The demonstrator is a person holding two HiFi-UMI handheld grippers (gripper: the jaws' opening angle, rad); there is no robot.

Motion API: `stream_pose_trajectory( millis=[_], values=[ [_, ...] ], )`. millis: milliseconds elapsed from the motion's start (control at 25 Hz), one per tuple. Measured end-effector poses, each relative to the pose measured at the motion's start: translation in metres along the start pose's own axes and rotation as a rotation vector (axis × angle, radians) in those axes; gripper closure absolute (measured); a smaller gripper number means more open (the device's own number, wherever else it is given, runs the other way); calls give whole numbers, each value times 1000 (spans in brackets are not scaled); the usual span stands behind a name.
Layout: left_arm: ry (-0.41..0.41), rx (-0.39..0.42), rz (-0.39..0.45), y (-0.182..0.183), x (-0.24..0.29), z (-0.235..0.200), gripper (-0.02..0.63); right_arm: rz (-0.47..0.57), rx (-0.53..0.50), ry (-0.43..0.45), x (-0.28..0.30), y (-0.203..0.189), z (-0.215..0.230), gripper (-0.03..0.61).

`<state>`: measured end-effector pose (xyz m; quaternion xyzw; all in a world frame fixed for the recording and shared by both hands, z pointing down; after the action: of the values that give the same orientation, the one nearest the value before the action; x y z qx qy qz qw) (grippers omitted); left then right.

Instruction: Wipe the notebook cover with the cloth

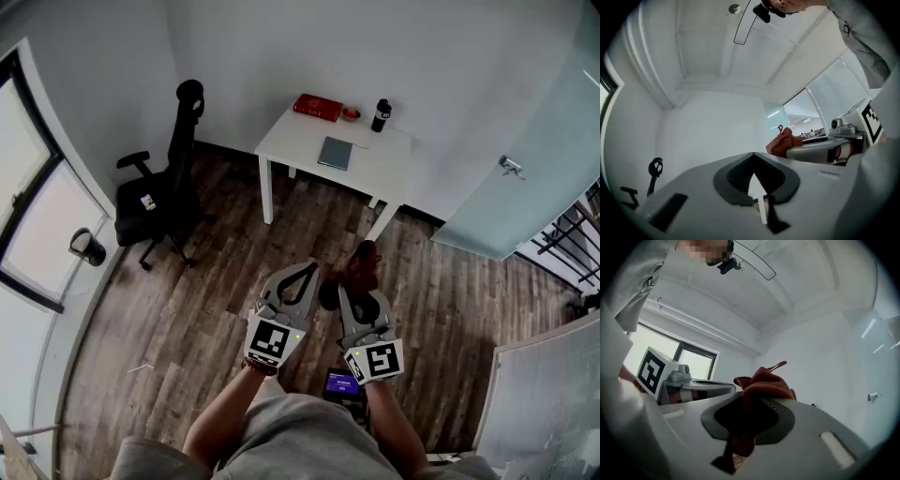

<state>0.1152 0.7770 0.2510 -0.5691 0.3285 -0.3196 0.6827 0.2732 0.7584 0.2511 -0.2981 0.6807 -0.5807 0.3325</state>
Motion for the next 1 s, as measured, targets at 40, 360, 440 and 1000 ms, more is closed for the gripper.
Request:
stream_pose_trajectory(
  millis=[40,360,440,1000],
  values=[
    [-10,4,-9,-1,0,-11,618,-2,11,-9,10,-1,-3,512],
    [-70,-17,-23,-31,-1,-97,618,-30,47,29,87,-20,-37,504],
    [-72,-27,-27,-41,4,-115,618,-44,43,22,105,-28,-37,502],
    [-123,-53,-120,-100,147,-184,618,-72,113,-80,208,-87,97,500]
  ],
)
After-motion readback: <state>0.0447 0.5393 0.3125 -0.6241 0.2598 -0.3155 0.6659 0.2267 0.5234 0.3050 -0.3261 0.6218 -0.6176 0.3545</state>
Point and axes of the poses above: the fingertips, and each gripper's own axes: x forward along the fingers, z to its right, y out of its top, the point moved 9 cm from there along -x, backward along the fingers, and after that the axes turned 14 degrees about -y, right-handed, at the moved point
